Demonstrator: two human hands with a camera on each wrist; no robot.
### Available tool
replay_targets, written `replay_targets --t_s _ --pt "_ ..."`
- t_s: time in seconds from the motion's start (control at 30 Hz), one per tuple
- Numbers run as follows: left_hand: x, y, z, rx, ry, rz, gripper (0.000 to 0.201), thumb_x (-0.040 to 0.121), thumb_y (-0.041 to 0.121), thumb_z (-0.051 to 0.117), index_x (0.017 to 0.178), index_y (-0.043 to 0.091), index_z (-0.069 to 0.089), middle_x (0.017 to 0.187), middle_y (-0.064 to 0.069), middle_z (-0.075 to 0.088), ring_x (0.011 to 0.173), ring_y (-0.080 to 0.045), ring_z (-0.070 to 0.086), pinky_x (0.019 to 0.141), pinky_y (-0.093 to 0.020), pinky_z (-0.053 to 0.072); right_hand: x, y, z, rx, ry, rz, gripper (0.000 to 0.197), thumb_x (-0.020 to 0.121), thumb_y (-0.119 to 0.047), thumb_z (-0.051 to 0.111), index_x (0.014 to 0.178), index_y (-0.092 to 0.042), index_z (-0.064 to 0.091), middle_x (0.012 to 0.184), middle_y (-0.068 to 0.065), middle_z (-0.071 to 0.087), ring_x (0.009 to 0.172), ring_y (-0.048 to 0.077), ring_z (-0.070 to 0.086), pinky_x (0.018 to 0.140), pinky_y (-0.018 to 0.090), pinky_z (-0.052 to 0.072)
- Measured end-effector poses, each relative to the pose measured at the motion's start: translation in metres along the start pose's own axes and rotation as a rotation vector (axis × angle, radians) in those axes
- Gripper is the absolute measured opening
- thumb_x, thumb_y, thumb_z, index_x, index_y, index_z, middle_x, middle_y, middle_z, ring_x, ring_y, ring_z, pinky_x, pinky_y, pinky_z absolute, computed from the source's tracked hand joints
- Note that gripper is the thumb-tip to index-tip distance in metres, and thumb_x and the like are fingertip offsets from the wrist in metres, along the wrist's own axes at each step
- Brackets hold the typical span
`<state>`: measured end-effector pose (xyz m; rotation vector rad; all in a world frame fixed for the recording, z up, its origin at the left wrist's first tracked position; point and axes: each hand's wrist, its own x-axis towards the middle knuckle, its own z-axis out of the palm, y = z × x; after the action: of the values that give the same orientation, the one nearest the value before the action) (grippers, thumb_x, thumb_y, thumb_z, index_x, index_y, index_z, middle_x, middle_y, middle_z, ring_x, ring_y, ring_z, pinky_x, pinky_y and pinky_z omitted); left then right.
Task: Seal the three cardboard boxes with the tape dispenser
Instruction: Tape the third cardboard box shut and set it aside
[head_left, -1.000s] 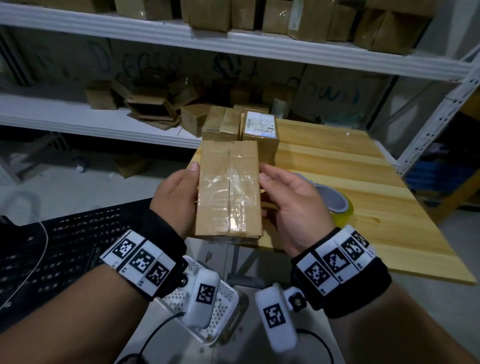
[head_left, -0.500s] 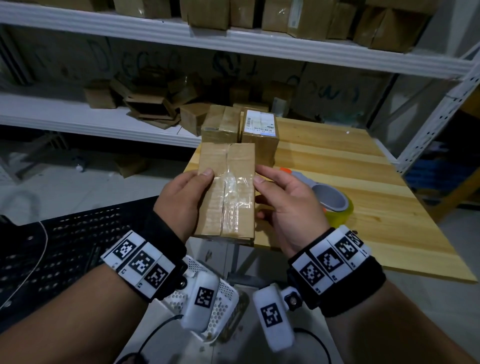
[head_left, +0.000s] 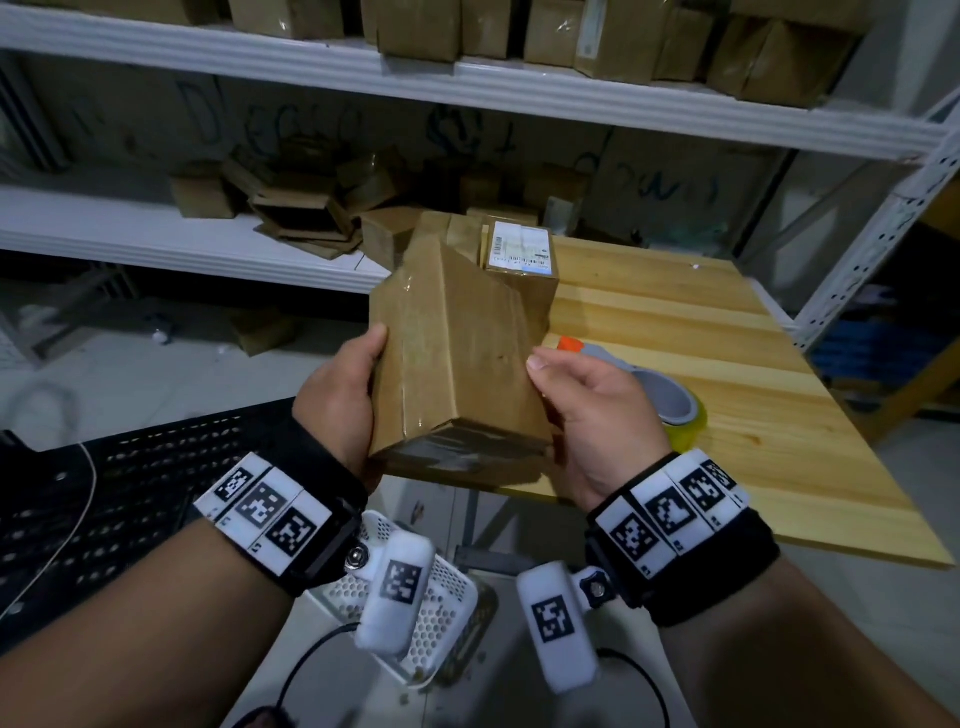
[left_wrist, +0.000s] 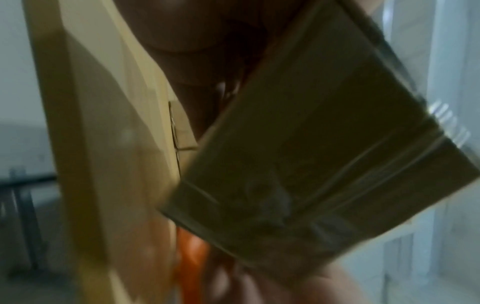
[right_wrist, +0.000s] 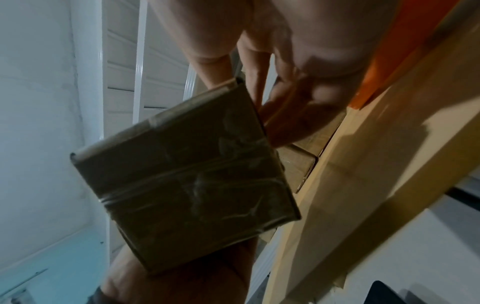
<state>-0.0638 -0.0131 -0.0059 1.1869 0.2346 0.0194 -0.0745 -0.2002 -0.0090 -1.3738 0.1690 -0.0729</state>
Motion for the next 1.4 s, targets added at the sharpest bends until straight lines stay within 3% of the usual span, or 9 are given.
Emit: replay_targets --t_s 0.1,0.23,0.4,0.63,0.83,0.93,1.07,1.2,1.4 --pt "0.005 -0.003 -0.004 0.229 0.018 0.150 0.034 0.101 0.040 0.054 0.128 0.022 0.066 0.113 -0.005 0.074 0.104 -0.025 0.071 0.093 -0.050 0.056 0.001 0.000 -0.003 -0.085 0.040 -0.084 0.013 0.098 -0.017 0.071 0.109 -0.016 0.077 0.102 0.004 0.081 0.098 0.023 0.077 0.092 0.050 0.062" --pt "0.005 -0.002 -0.005 0.322 0.013 0.210 0.032 0.104 0.023 0.053 0.135 0.031 0.060 0.113 0.006 0.071 0.098 -0.015 0.072 0.082 -0.039 0.060 0.000 -0.003 -0.005 -0.095 0.048 -0.098 0.022 0.093 -0.017 0.076 0.115 -0.014 0.076 0.098 -0.008 0.077 0.097 0.015 0.076 0.088 0.041 0.064" --pt "0.006 0.000 -0.006 0.279 -0.104 0.146 0.032 0.103 0.042 0.048 0.124 0.029 0.068 0.111 -0.002 0.075 0.101 -0.022 0.073 0.070 -0.033 0.060 -0.005 -0.004 -0.003 -0.147 0.022 -0.075 0.029 0.093 -0.018 0.076 0.121 -0.013 0.072 0.103 -0.002 0.073 0.087 0.007 0.072 0.077 0.035 0.066" --pt "0.015 -0.004 -0.011 0.196 -0.271 -0.069 0.067 0.065 0.060 0.074 0.122 0.024 0.071 0.122 -0.015 0.071 0.113 -0.041 0.065 0.099 -0.062 0.049 0.000 -0.001 -0.007 -0.148 0.018 -0.008 0.028 0.090 -0.018 0.080 0.115 -0.016 0.068 0.107 0.010 0.077 0.094 0.029 0.078 0.054 0.030 0.056" --pt "0.024 -0.001 -0.022 0.302 -0.191 -0.025 0.035 0.055 0.035 0.086 0.081 0.015 0.073 0.068 -0.005 0.067 0.062 -0.023 0.065 0.062 -0.036 0.052 0.005 0.003 -0.012 -0.293 -0.020 -0.040 0.071 0.085 -0.033 0.084 0.146 -0.028 0.048 0.091 0.017 0.071 0.068 0.026 0.067 0.054 0.036 0.053" --pt "0.027 0.003 -0.024 0.323 -0.219 -0.089 0.037 0.063 0.045 0.081 0.083 0.013 0.076 0.073 -0.009 0.070 0.066 -0.026 0.067 0.065 -0.037 0.054 0.006 0.004 -0.015 -0.337 -0.017 -0.057 0.050 0.091 -0.032 0.078 0.136 -0.030 0.055 0.060 -0.009 0.063 0.052 0.015 0.057 0.047 0.033 0.046" --pt "0.030 0.005 -0.026 0.248 -0.184 -0.095 0.064 0.059 0.059 0.082 0.105 0.015 0.078 0.109 -0.010 0.074 0.101 -0.030 0.066 0.094 -0.045 0.050 0.010 0.004 -0.019 -0.412 0.078 -0.075 0.032 0.094 -0.032 0.076 0.117 -0.012 0.067 0.053 -0.006 0.063 0.041 0.013 0.052 0.043 0.030 0.046" --pt "0.030 0.006 -0.028 0.132 -0.100 0.006 0.029 0.079 0.027 0.079 0.100 0.007 0.074 0.101 -0.013 0.069 0.078 -0.019 0.065 0.070 -0.029 0.051 0.007 0.002 -0.019 -0.526 0.144 -0.082 0.032 0.092 -0.042 0.075 0.097 -0.011 0.067 0.047 -0.004 0.059 0.036 0.014 0.050 0.040 0.029 0.047" --pt "0.023 0.005 -0.030 0.395 -0.072 0.222 0.035 0.078 0.029 0.083 0.110 0.028 0.069 0.118 0.000 0.068 0.109 -0.021 0.064 0.077 -0.036 0.049 0.007 -0.001 -0.016 -0.721 0.239 -0.110 0.040 0.091 -0.051 0.072 0.085 -0.015 0.054 0.053 0.008 0.065 0.037 0.024 0.060 0.048 0.042 0.058"
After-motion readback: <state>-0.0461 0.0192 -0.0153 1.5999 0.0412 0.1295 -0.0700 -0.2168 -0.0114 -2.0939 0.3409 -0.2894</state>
